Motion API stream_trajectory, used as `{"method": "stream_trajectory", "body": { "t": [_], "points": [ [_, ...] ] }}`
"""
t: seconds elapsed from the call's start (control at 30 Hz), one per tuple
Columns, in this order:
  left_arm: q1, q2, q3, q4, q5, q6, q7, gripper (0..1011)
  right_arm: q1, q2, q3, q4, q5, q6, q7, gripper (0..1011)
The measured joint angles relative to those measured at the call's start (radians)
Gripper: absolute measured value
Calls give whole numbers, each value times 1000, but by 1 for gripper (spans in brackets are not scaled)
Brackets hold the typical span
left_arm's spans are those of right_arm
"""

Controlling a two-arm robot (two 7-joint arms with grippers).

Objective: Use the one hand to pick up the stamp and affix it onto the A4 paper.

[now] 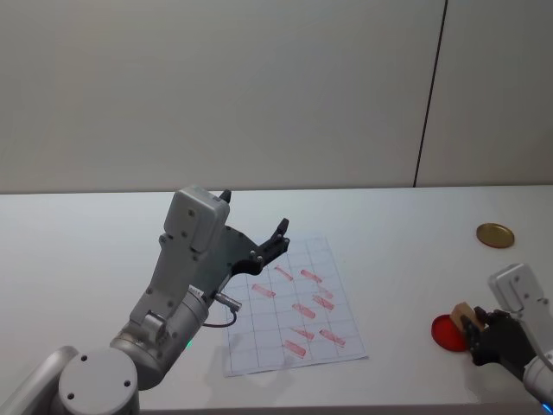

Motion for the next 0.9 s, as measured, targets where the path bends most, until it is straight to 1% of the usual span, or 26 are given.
{"method": "stream_trajectory", "body": {
  "t": [0.27,0.63,0.77,0.8,0.9],
  "points": [
    [0,0,0,0,0,0,0,993,12,-4,1,14,-1,-6,-2,203],
    [0,0,0,0,0,0,0,993,43,-19,-6,67,-21,-14,8,209],
    [0,0,0,0,0,0,0,993,52,-24,-9,81,-27,-17,12,295],
    [0,0,0,0,0,0,0,993,55,-26,-11,86,-29,-19,15,346],
    [0,0,0,0,0,0,0,993,59,-28,-13,91,-32,-22,17,414]
  ]
}}
